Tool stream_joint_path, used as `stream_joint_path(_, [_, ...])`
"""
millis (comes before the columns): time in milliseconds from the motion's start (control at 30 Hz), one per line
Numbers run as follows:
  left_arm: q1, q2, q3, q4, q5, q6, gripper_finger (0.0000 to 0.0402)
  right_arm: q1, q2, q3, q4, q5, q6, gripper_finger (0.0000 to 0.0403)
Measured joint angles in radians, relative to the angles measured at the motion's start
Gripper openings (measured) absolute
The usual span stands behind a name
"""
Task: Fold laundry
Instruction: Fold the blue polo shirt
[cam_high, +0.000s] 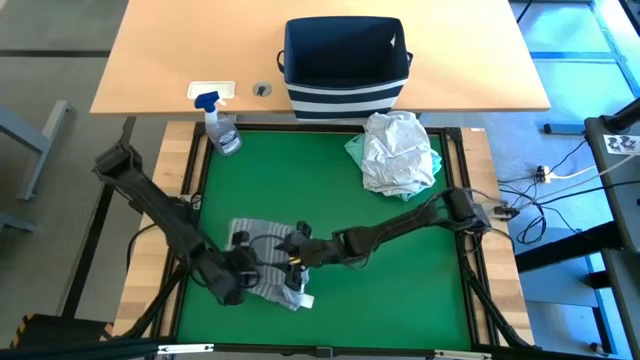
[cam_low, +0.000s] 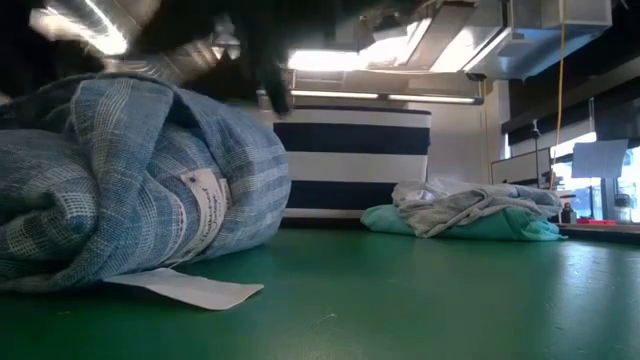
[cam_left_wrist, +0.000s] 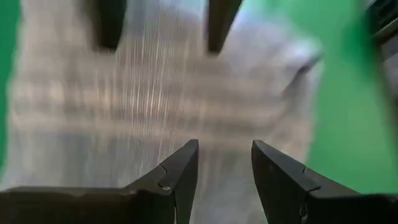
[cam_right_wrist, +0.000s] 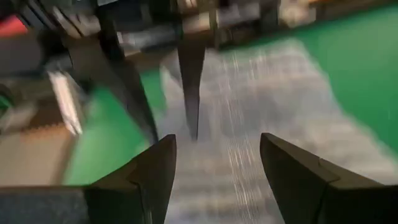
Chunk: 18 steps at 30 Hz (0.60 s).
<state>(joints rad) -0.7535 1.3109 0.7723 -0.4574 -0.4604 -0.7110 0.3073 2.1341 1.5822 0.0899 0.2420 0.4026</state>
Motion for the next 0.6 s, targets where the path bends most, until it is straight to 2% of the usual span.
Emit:
stream_joint_path(233, [-0.002,0.171,-0.125,0.011,0.009,-0.093,0.0144,0.008,0.153,-0.001,-0.034,0.018,-0.011,0.0232])
stream_joint_path(333, [-0.002,0.202,-0.154,0.024,0.018,-0.119,0.0144,0.008,0.192,0.001,-0.023,0.031,-0.011,0.0232])
stream_joint_path(467, [0.003,0.178,-0.130,-0.010,0.045,-0.097,0.0144,0.007,0.182,0.001,-0.035,0.039,-0.017,0.0232])
stream_joint_path(600, [0.016,0.079,-0.025,-0.089,0.088,-0.013,0.0144,0.008,0.087,0.000,-0.057,0.019,-0.017,0.0232])
